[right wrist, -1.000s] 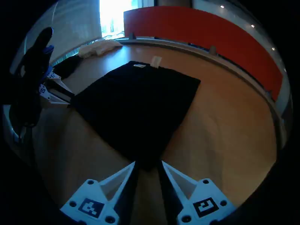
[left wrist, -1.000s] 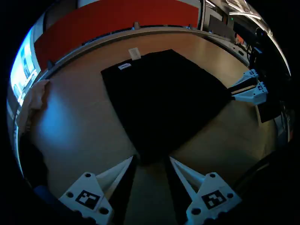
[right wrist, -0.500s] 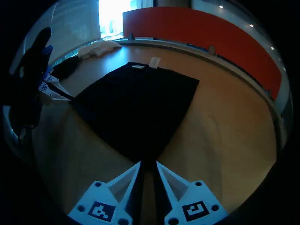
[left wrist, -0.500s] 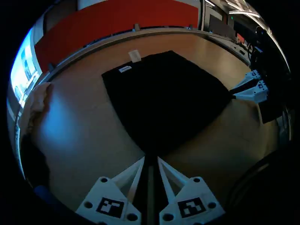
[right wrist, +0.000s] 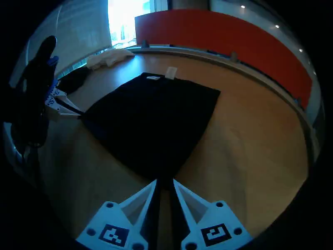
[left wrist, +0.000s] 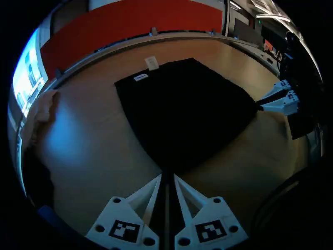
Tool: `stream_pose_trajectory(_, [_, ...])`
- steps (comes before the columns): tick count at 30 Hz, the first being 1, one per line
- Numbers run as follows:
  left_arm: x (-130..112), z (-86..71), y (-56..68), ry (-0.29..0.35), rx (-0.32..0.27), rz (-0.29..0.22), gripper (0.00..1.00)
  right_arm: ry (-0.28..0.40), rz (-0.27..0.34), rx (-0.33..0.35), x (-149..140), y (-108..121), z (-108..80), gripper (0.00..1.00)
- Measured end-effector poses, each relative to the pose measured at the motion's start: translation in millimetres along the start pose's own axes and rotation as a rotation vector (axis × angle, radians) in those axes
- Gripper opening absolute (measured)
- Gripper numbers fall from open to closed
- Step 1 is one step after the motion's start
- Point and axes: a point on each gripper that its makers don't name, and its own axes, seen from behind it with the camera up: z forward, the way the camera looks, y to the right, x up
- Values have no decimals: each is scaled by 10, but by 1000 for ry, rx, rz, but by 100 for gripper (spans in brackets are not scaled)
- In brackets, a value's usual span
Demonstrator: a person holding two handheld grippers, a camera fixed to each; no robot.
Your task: Fold towel
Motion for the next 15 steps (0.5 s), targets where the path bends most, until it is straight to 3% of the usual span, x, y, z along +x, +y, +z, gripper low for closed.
stream_pose_trajectory(8, [-15, -40, 17, -6, -11, -34, 4, 19, -8, 2, 86, 0, -67, 13])
stream_pose_trajectory(15, [52, -167, 34, 11, -11, -50, 4, 47, -1, 8, 210, -17, -193, 13])
